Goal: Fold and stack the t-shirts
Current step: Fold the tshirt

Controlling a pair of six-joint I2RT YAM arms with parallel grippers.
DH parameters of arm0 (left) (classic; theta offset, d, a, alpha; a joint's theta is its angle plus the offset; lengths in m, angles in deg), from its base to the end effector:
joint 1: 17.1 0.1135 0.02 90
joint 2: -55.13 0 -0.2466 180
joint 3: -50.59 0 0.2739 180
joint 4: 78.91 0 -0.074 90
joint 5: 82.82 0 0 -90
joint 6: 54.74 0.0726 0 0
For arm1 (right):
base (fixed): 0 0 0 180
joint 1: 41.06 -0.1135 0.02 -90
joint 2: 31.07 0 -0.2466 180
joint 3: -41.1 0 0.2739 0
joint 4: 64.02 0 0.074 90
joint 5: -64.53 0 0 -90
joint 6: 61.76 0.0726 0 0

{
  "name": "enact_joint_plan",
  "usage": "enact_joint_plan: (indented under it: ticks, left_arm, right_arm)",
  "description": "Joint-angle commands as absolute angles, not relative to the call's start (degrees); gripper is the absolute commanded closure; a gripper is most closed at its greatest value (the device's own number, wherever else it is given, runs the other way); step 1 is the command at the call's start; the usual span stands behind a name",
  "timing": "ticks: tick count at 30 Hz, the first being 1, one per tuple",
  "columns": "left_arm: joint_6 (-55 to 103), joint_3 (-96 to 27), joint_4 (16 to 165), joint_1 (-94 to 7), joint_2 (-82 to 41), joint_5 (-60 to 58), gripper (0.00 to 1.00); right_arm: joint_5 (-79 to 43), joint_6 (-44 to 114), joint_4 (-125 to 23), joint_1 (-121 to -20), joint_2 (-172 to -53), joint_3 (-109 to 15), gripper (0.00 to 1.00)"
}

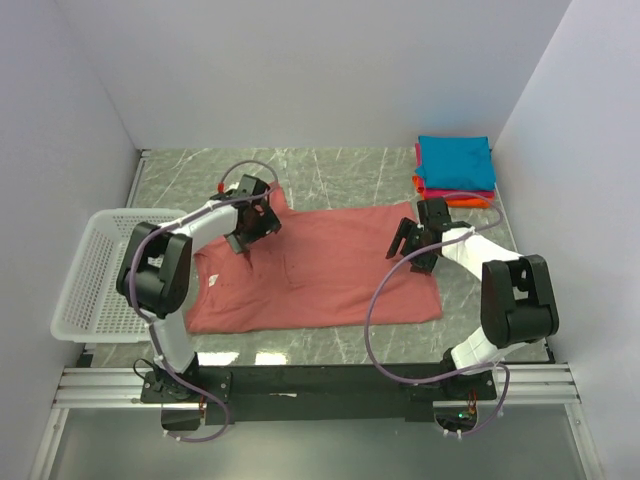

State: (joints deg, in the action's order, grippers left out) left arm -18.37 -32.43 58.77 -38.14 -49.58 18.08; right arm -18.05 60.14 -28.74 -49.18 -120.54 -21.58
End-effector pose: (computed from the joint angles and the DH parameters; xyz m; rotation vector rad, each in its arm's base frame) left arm 0.3790 -0.1311 0.1202 -0.8034 2.5395 -0.1707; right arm 0.3260 0.0560 0.1076 0.5137 2.6511 0.3943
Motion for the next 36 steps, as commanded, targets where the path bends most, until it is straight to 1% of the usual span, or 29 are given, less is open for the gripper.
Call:
enact_joint_plan:
  ticks: [1,4,7,10,11,13,15,19,20,22,26,31,35,36]
  left_arm:
    - [-14.59,-38.16,61.55,-38.37,-51.3,20.72,0.01]
    - [-11.26,-41.23,63.3,-38.55,-53.5,18.27,0.01]
    - [-6.87,-43.53,65.14,-38.72,-53.33,18.52,0.01]
    - [-2.47,-45.72,67.61,-38.72,-52.8,21.67,0.01]
    - [-1.49,-46.86,67.61,-38.55,-53.67,24.38,0.01]
    - [2.27,-51.95,66.74,-37.94,-55.69,24.93,0.01]
    - [5.01,-56.08,64.99,-37.23,-60.61,23.8,0.01]
    - [12.9,-70.91,60.34,-36.26,-70.36,22.39,0.02]
    - [14.76,-73.3,59.27,-36.17,-73.6,21.34,0.02]
    - [18.62,-77.0,58.99,-35.91,-75.73,19.58,0.03]
    - [23.12,-78.59,61.12,-35.65,-78.89,19.05,0.08]
    - [21.64,-82.38,62.07,-35.56,-82.24,18.43,0.11]
    - [21.9,-83.08,63.92,-35.56,-85.4,22.29,0.14]
    - [21.55,-83.95,64.01,-35.64,-85.93,22.99,0.17]
  right_arm:
    - [-21.69,59.97,-29.75,-49.41,-120.81,-24.81,0.19]
    - [-22.13,59.7,-28.78,-49.41,-120.19,-25.95,0.19]
    - [-23.44,58.74,-27.91,-49.41,-118.7,-27.18,0.18]
    - [-25.11,58.21,-26.76,-49.33,-117.55,-28.85,0.18]
    - [-25.21,58.04,-26.67,-49.33,-117.29,-29.3,0.18]
    - [-25.38,57.68,-26.24,-49.33,-117.11,-30.27,0.18]
    - [-25.38,57.33,-25.97,-49.33,-117.2,-30.97,0.18]
    - [-27.05,56.54,-25.53,-49.33,-117.2,-32.46,0.18]
    - [-27.49,56.37,-25.36,-49.33,-117.29,-32.73,0.18]
    - [-28.02,55.66,-25.09,-49.24,-117.73,-33.69,0.18]
    - [-28.46,55.05,-25.0,-49.06,-119.22,-35.36,0.18]
    - [-27.06,55.04,-25.53,-48.98,-121.77,-36.42,0.18]
    - [-26.61,54.87,-25.53,-49.06,-123.09,-36.51,0.18]
    - [-26.79,54.78,-25.62,-49.06,-123.26,-36.51,0.18]
